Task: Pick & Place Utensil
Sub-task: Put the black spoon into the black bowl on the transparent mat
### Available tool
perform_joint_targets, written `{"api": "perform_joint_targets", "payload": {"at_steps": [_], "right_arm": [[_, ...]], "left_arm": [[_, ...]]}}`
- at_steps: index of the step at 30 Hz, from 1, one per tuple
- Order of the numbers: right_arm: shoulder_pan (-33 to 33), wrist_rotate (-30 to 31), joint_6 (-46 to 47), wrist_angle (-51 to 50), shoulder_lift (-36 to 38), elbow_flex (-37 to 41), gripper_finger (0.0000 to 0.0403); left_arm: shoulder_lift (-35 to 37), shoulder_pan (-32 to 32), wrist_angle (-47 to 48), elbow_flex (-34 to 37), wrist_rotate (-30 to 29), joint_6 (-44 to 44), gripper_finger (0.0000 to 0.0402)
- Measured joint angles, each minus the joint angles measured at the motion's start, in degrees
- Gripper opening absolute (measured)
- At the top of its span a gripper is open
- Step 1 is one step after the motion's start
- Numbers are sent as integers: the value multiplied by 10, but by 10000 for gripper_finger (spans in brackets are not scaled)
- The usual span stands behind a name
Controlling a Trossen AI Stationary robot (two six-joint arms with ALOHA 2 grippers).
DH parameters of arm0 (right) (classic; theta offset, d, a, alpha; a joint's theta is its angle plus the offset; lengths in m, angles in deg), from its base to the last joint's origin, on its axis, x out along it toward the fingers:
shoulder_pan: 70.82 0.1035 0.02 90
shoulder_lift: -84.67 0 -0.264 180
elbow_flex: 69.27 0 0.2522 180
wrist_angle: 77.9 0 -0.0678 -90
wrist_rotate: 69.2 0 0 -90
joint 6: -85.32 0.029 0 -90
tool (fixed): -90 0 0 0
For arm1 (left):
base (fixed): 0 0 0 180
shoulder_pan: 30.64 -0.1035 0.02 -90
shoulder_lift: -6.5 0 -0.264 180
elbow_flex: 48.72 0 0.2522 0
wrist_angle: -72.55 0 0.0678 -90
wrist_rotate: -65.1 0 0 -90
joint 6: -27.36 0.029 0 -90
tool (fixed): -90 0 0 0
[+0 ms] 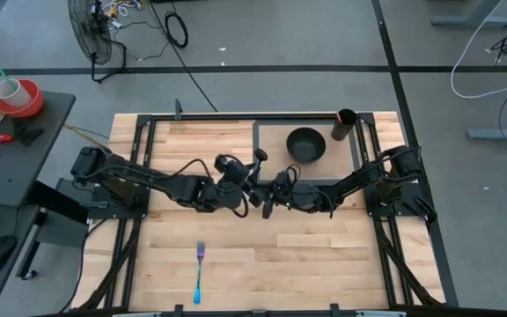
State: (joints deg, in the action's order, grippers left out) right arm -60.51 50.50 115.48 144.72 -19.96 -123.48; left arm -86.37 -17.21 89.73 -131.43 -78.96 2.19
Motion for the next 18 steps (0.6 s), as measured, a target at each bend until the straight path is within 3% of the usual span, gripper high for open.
{"api": "perform_joint_targets", "payload": {"at_steps": [5, 9, 13, 18], "right_arm": [[0, -46, 99, 34, 20, 30, 4], [0, -36, 234, 165, 51, 110, 4], [-4, 3, 384, 305, 56, 192, 3], [-12, -6, 509, 317, 56, 232, 9]], "left_arm": [[48, 22, 66, 0, -2, 37, 156], [85, 53, 171, 0, -31, 28, 193], [89, 76, 230, 0, -42, 17, 205], [64, 83, 232, 0, -30, 15, 199]]}}
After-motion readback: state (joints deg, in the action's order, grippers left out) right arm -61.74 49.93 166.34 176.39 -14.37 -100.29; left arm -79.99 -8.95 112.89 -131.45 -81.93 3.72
